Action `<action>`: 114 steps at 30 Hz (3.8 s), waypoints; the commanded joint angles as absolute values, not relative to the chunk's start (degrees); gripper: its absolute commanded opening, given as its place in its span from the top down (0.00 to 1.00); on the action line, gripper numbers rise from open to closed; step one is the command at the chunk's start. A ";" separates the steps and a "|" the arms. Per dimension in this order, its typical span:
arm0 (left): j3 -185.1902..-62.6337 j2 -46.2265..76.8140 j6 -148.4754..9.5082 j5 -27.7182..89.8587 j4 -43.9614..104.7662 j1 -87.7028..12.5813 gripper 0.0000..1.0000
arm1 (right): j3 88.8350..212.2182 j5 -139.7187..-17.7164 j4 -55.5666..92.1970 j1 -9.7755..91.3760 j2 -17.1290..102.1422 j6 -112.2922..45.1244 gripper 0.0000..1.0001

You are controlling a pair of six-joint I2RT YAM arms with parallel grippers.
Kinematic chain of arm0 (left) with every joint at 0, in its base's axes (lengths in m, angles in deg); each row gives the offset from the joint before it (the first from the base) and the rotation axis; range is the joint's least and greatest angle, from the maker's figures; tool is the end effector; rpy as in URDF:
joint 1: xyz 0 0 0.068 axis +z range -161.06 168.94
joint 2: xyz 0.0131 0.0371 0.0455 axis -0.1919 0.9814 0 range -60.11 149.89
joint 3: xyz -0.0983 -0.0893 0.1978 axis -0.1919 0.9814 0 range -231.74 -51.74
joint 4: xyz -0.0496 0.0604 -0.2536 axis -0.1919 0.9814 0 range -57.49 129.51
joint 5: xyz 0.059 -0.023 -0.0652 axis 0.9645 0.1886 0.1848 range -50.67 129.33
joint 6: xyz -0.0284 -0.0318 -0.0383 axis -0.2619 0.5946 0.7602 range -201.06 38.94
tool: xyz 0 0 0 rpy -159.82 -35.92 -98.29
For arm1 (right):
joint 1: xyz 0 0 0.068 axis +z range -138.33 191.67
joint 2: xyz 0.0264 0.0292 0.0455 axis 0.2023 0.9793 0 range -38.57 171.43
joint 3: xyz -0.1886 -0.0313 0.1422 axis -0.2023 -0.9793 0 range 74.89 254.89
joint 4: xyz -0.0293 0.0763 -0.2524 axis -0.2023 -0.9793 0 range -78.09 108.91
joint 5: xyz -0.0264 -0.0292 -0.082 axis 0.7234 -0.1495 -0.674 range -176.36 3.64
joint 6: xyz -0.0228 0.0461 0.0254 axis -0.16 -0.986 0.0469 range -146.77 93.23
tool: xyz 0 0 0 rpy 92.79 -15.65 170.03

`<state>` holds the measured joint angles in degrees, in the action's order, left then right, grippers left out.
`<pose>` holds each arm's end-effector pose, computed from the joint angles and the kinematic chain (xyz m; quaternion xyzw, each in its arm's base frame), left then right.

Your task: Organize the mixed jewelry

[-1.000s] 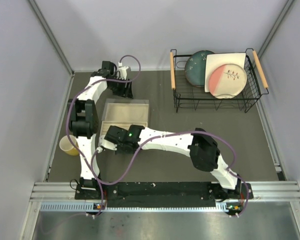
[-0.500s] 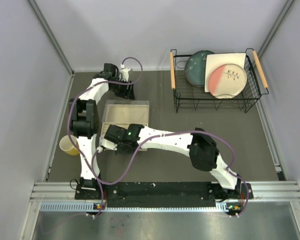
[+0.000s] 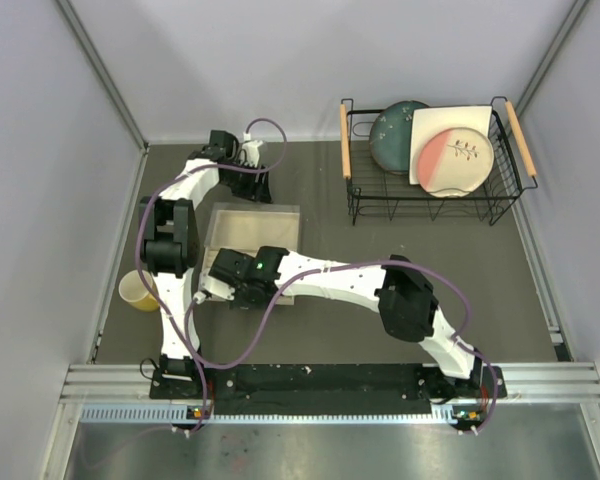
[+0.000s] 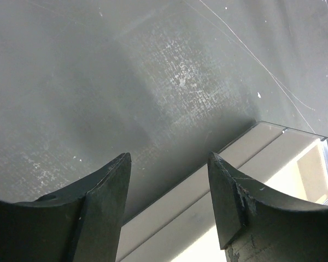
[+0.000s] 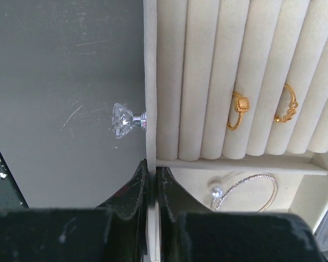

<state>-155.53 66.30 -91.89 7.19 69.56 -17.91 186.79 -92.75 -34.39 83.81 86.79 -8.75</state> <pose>0.4573 -0.0767 0.1631 0.2140 0.9054 -0.2583 0.2604 0.1433 0.4301 0.1948 -0.6846 0.6986 0.0428 0.2038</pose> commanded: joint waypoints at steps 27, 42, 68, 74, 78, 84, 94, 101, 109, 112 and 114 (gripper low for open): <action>-153.78 66.80 -92.66 5.85 70.56 -19.94 0.37 | 188.81 -99.37 -23.63 81.45 82.10 -12.44 1.00; -157.21 68.56 -93.37 6.55 72.50 -19.94 0.37 | 181.51 -98.75 -20.99 84.80 76.92 -10.78 1.00; -159.32 70.14 -94.16 6.72 74.69 -20.46 0.37 | 173.67 -102.88 -16.95 88.23 74.28 -0.31 1.00; -158.27 70.14 -93.89 6.20 74.69 -20.99 0.37 | 176.75 -105.08 -16.95 87.79 76.03 -1.89 1.00; -157.56 70.05 -94.07 6.28 74.61 -21.08 0.38 | 178.16 -106.48 -17.04 87.17 77.00 -2.51 1.00; -156.77 69.97 -93.98 5.76 74.34 -21.34 0.39 | 180.97 -108.50 -17.04 85.94 79.19 -3.12 1.00; -154.49 69.00 -94.42 5.67 73.73 -21.96 0.41 | 183.44 -110.00 -17.04 83.57 81.66 -3.21 1.00; -153.87 68.56 -94.60 5.58 73.64 -22.14 0.42 | 183.53 -111.05 -17.04 82.34 82.45 -3.57 0.93; -154.40 68.12 -94.42 5.49 73.46 -22.22 0.42 | 184.67 -113.60 -17.04 81.11 82.36 -3.74 0.72; -155.10 68.03 -94.25 5.58 73.38 -22.14 0.43 | 184.23 -114.04 -17.12 81.11 81.84 -3.83 0.67; -155.71 67.94 -94.25 5.75 73.55 -22.14 0.43 | 183.44 -112.64 -17.30 81.02 80.35 -4.62 0.64</action>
<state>-155.42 69.79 -93.23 6.14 72.69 -20.97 180.38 -108.47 -23.50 83.13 82.07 -0.55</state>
